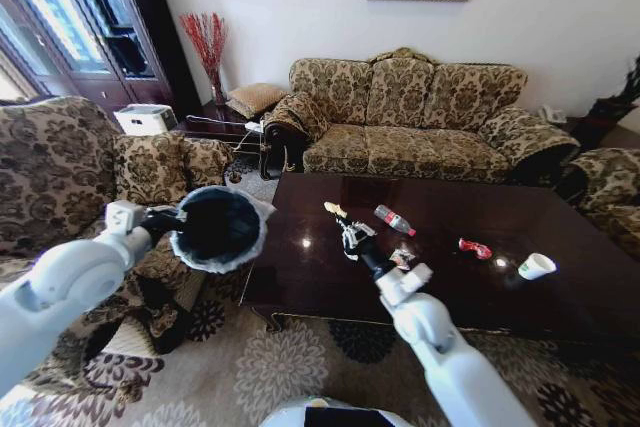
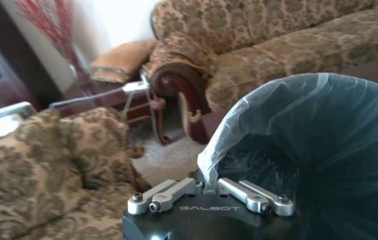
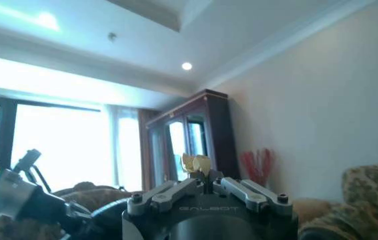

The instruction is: Move to the front of the table and place the trash on the table into the trash bin.

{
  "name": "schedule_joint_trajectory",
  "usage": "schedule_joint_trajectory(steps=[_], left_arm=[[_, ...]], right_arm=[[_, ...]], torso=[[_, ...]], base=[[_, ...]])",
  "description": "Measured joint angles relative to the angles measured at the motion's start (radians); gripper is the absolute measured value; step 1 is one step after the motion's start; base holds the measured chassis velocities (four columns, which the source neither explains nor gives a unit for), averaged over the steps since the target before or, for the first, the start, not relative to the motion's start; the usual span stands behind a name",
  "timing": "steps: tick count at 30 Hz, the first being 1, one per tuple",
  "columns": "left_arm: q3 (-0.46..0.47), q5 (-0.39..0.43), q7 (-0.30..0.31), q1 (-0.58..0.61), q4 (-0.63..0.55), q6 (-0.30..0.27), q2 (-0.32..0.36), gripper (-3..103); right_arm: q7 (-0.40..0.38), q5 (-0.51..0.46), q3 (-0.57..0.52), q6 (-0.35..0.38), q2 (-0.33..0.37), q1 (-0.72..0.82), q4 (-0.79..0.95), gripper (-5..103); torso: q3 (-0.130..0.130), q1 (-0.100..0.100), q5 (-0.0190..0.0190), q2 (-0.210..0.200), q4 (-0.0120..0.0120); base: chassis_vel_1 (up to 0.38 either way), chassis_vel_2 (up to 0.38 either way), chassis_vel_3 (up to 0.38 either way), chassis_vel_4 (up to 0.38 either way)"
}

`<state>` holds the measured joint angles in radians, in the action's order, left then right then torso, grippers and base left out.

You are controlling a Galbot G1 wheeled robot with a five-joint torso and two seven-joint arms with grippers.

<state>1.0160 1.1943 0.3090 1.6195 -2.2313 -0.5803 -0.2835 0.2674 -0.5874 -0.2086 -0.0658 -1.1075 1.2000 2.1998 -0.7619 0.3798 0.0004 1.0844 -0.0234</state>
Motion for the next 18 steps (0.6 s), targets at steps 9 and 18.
schedule_joint_trajectory(steps=[9, 18], left_arm=[[-0.017, 0.138, 0.044, -0.002, -0.069, -0.037, 0.061, 0], [-0.009, 0.272, 0.083, 0.0, -0.154, -0.082, 0.128, 0]], right_arm=[[0.029, -0.028, 0.187, 0.011, 0.022, -0.107, 0.031, 0], [-0.005, 0.012, 0.349, 0.031, -0.004, -0.22, -0.058, 0]], torso=[[0.0, 0.0, -0.0005, 0.0, -0.0003], [0.0, 0.0, -0.0004, 0.0, 0.0]], base=[[0.0, 0.0, 0.0, 0.0], [0.0, 0.0, 0.0, 0.0]])
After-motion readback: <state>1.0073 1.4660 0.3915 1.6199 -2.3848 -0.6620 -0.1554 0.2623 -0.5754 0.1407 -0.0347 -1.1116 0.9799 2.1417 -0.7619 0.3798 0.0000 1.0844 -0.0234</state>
